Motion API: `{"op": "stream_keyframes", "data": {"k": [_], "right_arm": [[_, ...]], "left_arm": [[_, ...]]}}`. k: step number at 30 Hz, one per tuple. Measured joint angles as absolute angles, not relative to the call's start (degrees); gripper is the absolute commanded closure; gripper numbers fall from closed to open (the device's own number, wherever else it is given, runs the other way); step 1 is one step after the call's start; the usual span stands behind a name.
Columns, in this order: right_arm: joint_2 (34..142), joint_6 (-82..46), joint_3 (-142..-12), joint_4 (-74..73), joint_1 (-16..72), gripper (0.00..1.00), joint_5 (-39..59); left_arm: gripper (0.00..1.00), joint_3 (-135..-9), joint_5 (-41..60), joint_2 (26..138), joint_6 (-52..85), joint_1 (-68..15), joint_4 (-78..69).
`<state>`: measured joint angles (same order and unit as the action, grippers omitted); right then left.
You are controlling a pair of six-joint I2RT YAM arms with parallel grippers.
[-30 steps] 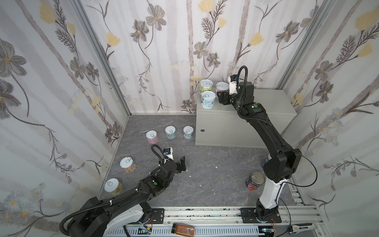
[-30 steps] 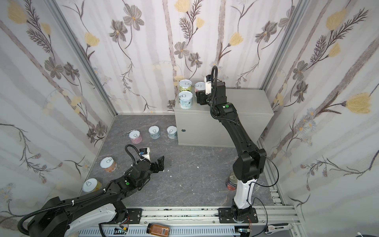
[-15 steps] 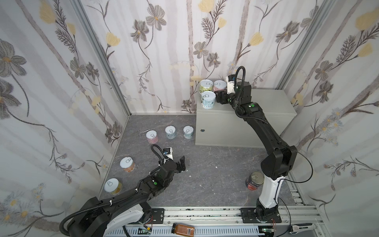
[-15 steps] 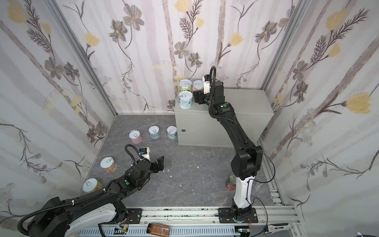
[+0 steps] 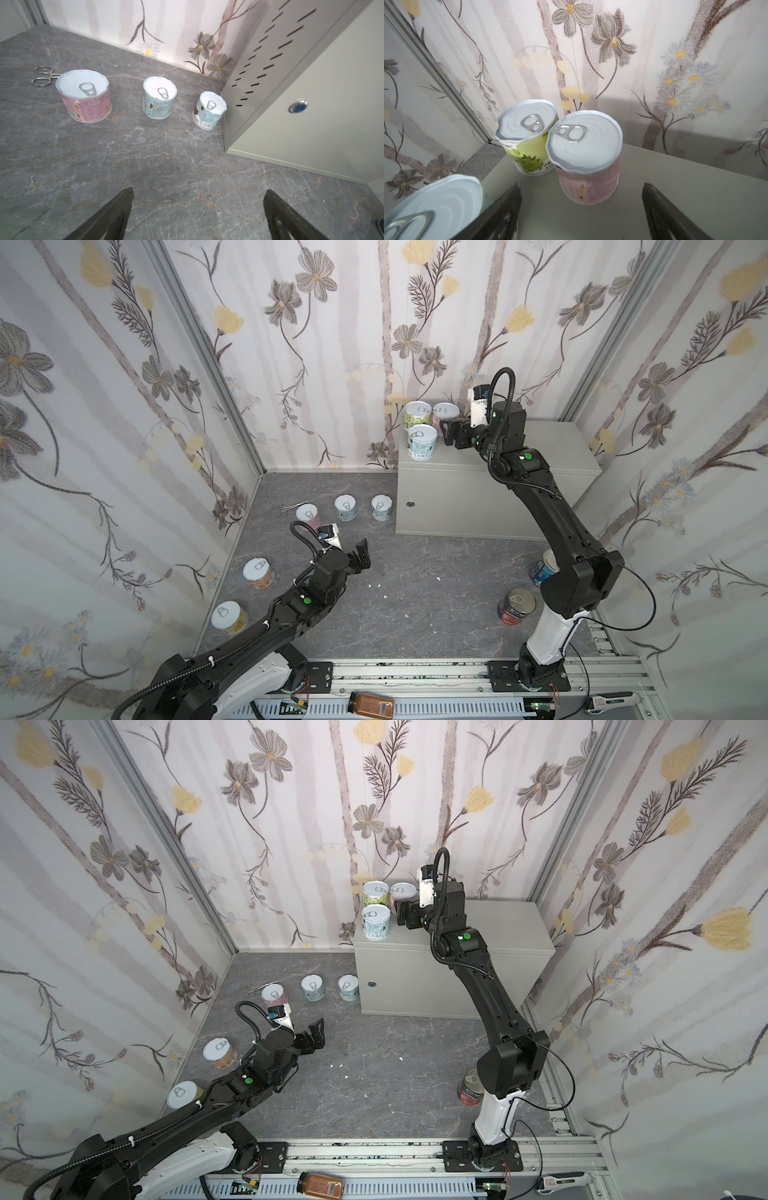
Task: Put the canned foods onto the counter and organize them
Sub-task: 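Grasp the pink can with the right gripper and push it beside the green can, then open and withdraw the right gripper while the left gripper reaches toward the floor cans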
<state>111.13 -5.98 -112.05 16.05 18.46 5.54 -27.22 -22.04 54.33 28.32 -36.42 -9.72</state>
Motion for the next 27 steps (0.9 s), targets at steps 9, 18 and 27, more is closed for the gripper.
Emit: {"op": "stream_keyframes", "data": {"k": [9, 18, 27], "right_arm": [[92.88, -7.03, -89.86, 11.77, 18.0, 0.07, 2.42], [68.88, -10.2, -67.42, 5.82, 18.04, 0.04, 0.93], [53.54, -14.02, -54.85, 4.14, 19.94, 0.01, 2.04]], "left_arm": [[0.02, -37.82, -14.81, 59.46, 27.7, -30.22, -4.73], [0.01, -50.83, -11.94, 70.32, 23.92, -24.71, 1.61], [0.0, -60.55, -11.79, 83.88, 20.21, -20.84, 4.49]]}}
